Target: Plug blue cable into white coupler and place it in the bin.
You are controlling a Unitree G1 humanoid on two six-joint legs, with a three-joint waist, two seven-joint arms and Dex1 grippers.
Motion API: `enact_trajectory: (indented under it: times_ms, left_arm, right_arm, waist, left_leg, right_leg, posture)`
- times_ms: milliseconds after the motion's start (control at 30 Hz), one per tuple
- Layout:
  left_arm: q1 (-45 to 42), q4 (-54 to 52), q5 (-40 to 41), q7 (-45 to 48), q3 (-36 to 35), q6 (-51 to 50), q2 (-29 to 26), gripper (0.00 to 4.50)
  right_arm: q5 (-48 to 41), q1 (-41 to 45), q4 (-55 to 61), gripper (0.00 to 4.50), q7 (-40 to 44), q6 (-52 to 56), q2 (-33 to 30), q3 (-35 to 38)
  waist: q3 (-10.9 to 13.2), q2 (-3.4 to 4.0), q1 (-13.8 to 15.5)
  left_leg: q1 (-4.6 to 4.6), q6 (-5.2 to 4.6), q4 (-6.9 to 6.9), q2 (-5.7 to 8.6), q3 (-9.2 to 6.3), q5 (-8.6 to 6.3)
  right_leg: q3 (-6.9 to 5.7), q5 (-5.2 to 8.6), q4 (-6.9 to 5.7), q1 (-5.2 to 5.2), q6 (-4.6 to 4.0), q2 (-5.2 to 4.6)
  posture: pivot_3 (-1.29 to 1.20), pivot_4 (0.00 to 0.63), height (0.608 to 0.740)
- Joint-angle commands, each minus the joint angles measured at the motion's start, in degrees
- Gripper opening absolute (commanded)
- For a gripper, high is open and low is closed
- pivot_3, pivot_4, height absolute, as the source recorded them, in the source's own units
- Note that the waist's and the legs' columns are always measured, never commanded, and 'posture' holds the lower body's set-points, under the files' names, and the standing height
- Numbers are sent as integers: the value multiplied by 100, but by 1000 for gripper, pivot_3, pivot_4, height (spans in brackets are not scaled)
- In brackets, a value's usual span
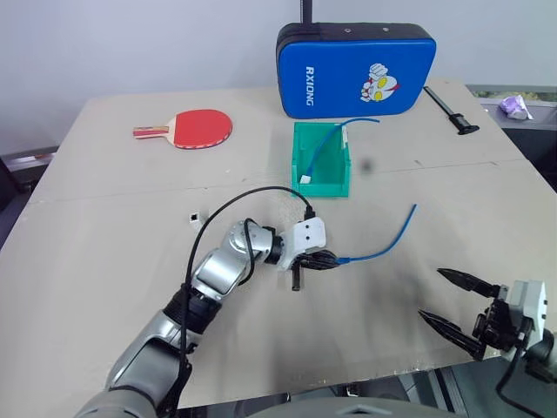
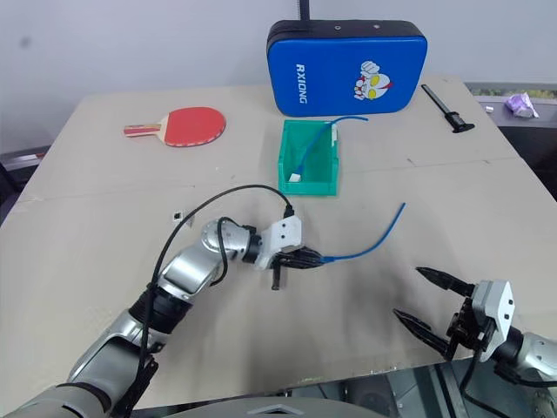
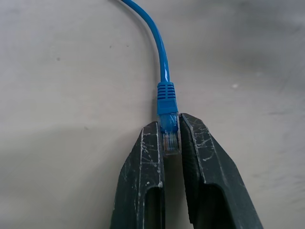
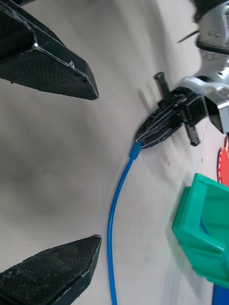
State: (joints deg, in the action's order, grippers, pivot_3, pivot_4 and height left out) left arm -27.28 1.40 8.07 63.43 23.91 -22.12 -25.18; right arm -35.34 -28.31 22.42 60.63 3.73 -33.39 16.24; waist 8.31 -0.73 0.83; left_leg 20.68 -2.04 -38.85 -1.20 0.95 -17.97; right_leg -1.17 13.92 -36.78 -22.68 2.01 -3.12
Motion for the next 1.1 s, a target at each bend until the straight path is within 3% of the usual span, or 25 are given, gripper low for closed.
enact_trajectory:
  times_ms: [33, 167, 367, 467, 733, 867, 900, 933, 967, 1000, 1033, 1100]
  left_arm:
    - [263, -796, 1284, -164, -820, -753, 480, 33]
    - [585, -1580, 2833, -619, -1556, -2119, 1002, 33]
    - [744, -1925, 4040, -1212, -2024, -3088, 1322, 33]
    - [796, -2014, 4363, -1389, -2094, -3299, 1364, 33]
    - [873, -2053, 4558, -1678, -2017, -3253, 1398, 33]
    - [930, -2072, 4610, -1776, -2002, -3223, 1462, 0]
    - [956, -2083, 4619, -1799, -1990, -3225, 1479, 0]
    - [979, -2094, 4616, -1824, -1972, -3220, 1487, 0]
    - [993, -2100, 4616, -1843, -1960, -3214, 1490, 0]
    - [995, -2096, 4626, -1862, -1958, -3211, 1490, 0]
    - [991, -2083, 4624, -1868, -1950, -3202, 1480, 0]
    - [979, -2053, 4636, -1889, -1943, -3196, 1474, 0]
  right_arm:
    - [-975, 36, 850, 4500, -835, 1267, 98, -372]
    - [-2125, 815, 1291, 4500, -2147, 2625, 310, -815]
    - [-3674, 2005, 1255, 4500, -3273, 3108, 976, -894]
    - [-4051, 2356, 1153, 4500, -3506, 3139, 1145, -810]
    - [-4069, 2437, 1142, 4500, -3354, 3361, 974, -928]
    - [-4060, 2428, 1138, 3346, -3382, 3356, 1006, -915]
    - [-4064, 2429, 1138, 2844, -3380, 3352, 1006, -909]
    - [-4072, 2429, 1144, 2013, -3380, 3339, 1008, -890]
    - [-4078, 2429, 1147, 1962, -3381, 3329, 1010, -877]
    - [-4095, 2421, 1155, 1349, -3391, 3319, 1018, -862]
    - [-4104, 2410, 1163, 1121, -3393, 3318, 1017, -855]
    - [-4103, 2400, 1181, 222, -3374, 3342, 986, -865]
  waist:
    - [2, -2, 5]
    - [3, -3, -15]
    - [4, -5, -4]
    - [6, -8, 11]
    - [6, -8, -7]
    - [6, -8, -8]
    - [6, -8, -8]
    - [6, -8, -8]
    - [6, -8, -7]
    - [6, -8, -8]
    - [6, -8, -6]
    - [6, -8, -6]
  left_leg:
    - [4, 0, 0, -4, -2, 0]
    - [16, 1, -24, -4, -12, 0]
    - [12, 1, -28, 2, -15, 0]
    - [17, 0, -28, 9, -19, 0]
    - [17, -2, -27, 16, -19, -2]
    - [13, -2, -27, 16, -20, -2]
    - [13, -2, -27, 16, -20, -2]
    - [13, -2, -27, 16, -19, -2]
    - [14, -2, -27, 16, -18, -2]
    - [15, -2, -26, 16, -18, -2]
    - [15, -2, -26, 16, -18, -2]
    - [15, -2, -27, 16, -18, -2]
  right_leg:
    - [5, 0, -2, -1, 0, -3]
    - [-2, -1, -3, -1, 0, -20]
    - [-2, -1, -4, 4, 0, -11]
    - [-5, -1, -3, 4, 1, -9]
    - [5, -2, 0, 1, 2, -7]
    - [8, -2, -2, 2, 2, -1]
    - [8, -2, -2, 1, 2, -1]
    - [10, -2, -1, 1, 2, 0]
    - [11, -2, -1, 1, 2, -1]
    - [12, -2, 0, 0, 2, -1]
    - [12, -2, 0, 0, 2, -1]
    - [13, -2, 1, 0, 2, -1]
  posture:
    - [0, 150, 740]
    - [0, 150, 740]
    - [0, 150, 740]
    - [0, 150, 740]
    - [0, 150, 740]
    - [0, 150, 740]
    - [0, 150, 740]
    - [0, 150, 740]
    - [0, 150, 740]
    - [0, 150, 740]
    - [0, 150, 740]
    - [0, 150, 740]
